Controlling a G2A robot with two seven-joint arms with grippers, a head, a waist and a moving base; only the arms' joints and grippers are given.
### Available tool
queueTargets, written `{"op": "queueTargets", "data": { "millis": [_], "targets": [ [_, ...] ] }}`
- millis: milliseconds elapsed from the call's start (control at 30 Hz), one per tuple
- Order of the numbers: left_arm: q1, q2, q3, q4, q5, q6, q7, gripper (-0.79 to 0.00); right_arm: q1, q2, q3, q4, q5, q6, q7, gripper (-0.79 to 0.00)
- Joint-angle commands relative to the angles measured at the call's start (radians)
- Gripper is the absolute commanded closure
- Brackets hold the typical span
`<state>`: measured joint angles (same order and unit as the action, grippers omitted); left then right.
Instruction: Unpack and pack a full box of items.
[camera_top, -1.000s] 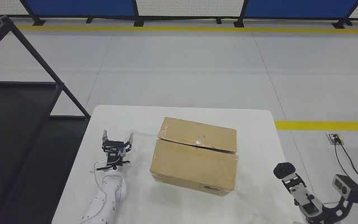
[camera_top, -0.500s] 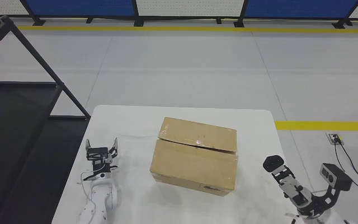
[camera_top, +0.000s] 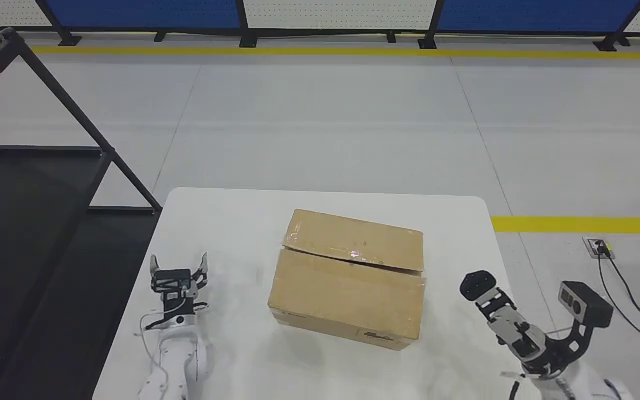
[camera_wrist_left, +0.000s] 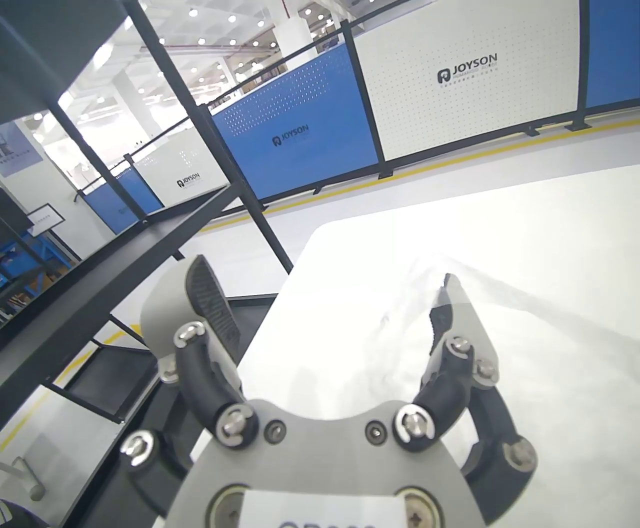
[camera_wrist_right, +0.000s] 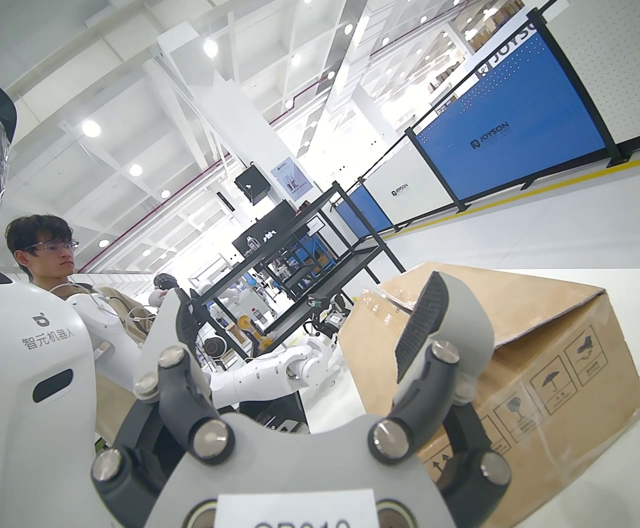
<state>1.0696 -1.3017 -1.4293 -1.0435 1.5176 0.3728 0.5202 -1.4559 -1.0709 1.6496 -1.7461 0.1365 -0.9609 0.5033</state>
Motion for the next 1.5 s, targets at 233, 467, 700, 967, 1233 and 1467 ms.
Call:
{"op": "queueTargets", "data": {
  "millis": [233,467,700,967,1233,1467],
  "targets": [
    [0.046,0.000,-0.012,-0.157,0.023,0.011,0.018,-0.785,-0.005,0.003,-0.004,0.011,0.008,-0.010,-0.006,-0.785],
    [0.101,0.002,-0.026,-0.268,0.043,-0.009,0.003,-0.785,-0.003,0.005,-0.010,0.015,0.011,-0.018,-0.003,-0.785],
    [0.127,-0.001,-0.031,-0.329,0.044,-0.014,-0.018,-0.785,0.006,0.011,-0.027,0.024,0.017,-0.002,0.037,-0.785],
    [0.139,-0.007,-0.039,-0.373,0.000,-0.022,-0.041,-0.785,0.015,0.025,-0.018,0.055,0.040,0.090,0.119,-0.785],
    [0.145,-0.004,-0.044,-0.375,0.036,-0.040,-0.045,-0.785,0.015,0.025,-0.018,0.055,0.040,0.090,0.119,-0.785],
    [0.153,-0.004,-0.051,-0.406,0.027,-0.059,-0.069,-0.785,0.013,0.024,-0.034,0.039,0.028,0.113,0.109,-0.785]
  ]
}}
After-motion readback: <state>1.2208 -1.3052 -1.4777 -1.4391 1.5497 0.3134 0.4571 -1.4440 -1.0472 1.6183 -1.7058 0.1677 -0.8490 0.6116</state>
